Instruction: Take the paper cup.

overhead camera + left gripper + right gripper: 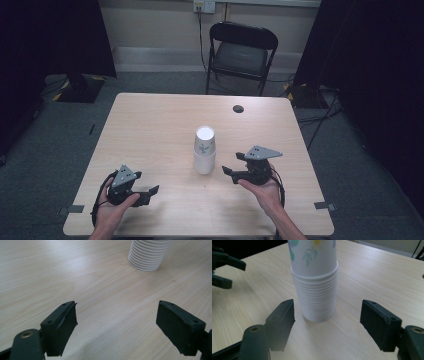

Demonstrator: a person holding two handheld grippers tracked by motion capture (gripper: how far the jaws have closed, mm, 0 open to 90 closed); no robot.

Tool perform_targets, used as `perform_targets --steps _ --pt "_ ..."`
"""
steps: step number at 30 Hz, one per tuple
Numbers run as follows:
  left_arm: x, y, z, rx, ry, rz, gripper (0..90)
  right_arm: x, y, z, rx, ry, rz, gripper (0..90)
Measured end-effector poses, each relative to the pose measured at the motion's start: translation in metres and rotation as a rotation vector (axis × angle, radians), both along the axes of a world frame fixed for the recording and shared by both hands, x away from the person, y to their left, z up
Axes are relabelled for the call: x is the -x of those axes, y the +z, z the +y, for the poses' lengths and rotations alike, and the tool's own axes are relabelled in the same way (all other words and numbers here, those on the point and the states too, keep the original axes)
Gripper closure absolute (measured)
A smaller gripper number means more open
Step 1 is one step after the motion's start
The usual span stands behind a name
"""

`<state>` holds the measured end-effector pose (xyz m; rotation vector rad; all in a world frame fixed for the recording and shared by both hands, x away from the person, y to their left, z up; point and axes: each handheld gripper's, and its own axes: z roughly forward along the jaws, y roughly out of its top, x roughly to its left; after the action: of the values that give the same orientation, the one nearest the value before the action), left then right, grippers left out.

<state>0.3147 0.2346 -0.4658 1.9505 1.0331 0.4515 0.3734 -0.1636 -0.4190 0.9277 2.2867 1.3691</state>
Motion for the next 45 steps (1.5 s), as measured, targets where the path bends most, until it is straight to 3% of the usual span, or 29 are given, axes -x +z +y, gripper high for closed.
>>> perform_targets --steps 6,13,20,26,45 --pt "0.001 0.0 0.0 -0.001 -0.002 -0.004 16.5 -0.007 0.01 0.013 -0.015 0.044 -0.015 26.6" --pt "0.001 0.0 -0.001 -0.006 -0.006 -0.004 16.5 -0.021 0.023 0.024 -0.024 0.038 -0.029 14.7" --pt "0.001 0.001 0.0 -0.002 -0.008 -0.006 16.5 -0.031 0.031 0.037 -0.025 0.07 -0.032 14.3" --pt "-0.001 0.0 -0.003 -0.009 -0.014 -0.002 16.5 -0.04 0.038 0.051 -0.04 0.09 -0.061 14.1" --pt "0.0 0.001 -0.003 -0.017 -0.025 -0.013 16.5 -0.064 0.031 0.078 -0.061 0.138 -0.07 18.7"
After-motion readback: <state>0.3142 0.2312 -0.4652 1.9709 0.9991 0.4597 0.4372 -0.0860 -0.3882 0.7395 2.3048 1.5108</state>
